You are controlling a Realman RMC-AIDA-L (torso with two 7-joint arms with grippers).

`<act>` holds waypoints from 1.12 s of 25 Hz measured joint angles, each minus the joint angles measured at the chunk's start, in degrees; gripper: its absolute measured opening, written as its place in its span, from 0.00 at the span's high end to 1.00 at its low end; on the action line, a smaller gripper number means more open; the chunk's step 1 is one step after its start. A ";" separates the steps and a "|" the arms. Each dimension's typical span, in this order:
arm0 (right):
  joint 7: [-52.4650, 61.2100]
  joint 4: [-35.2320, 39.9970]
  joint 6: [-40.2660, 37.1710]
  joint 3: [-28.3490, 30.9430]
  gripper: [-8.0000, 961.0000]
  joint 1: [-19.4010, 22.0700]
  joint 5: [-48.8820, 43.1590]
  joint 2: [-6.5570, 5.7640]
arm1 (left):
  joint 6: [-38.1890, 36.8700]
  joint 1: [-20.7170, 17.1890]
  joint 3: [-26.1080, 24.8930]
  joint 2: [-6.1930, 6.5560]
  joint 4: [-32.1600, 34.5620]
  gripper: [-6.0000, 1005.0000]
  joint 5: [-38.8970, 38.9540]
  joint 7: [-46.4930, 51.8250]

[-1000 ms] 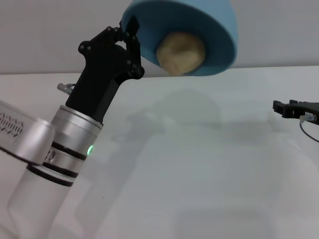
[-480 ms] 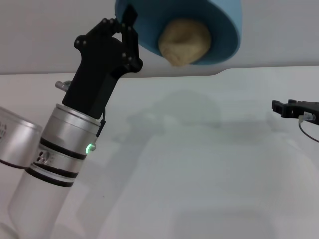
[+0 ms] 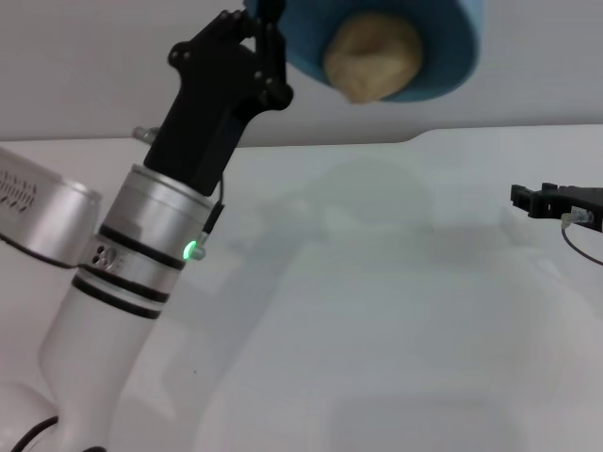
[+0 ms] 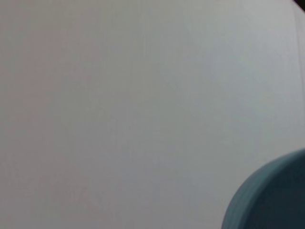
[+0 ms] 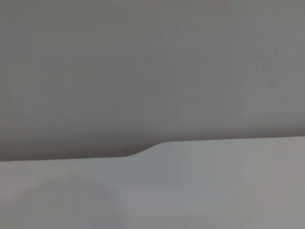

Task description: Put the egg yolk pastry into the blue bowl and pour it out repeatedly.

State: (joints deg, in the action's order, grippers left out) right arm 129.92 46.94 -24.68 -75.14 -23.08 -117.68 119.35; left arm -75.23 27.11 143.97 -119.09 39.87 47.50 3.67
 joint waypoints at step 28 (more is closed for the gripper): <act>-0.03 -0.25 1.38 -2.37 0.57 -0.43 0.06 -0.06 | -4.67 1.18 -1.19 0.02 -2.96 0.99 -0.05 2.52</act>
State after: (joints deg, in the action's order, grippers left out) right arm 129.89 46.69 -23.30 -77.51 -23.51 -117.62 119.30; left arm -79.91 28.29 142.78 -119.06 36.90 47.45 6.19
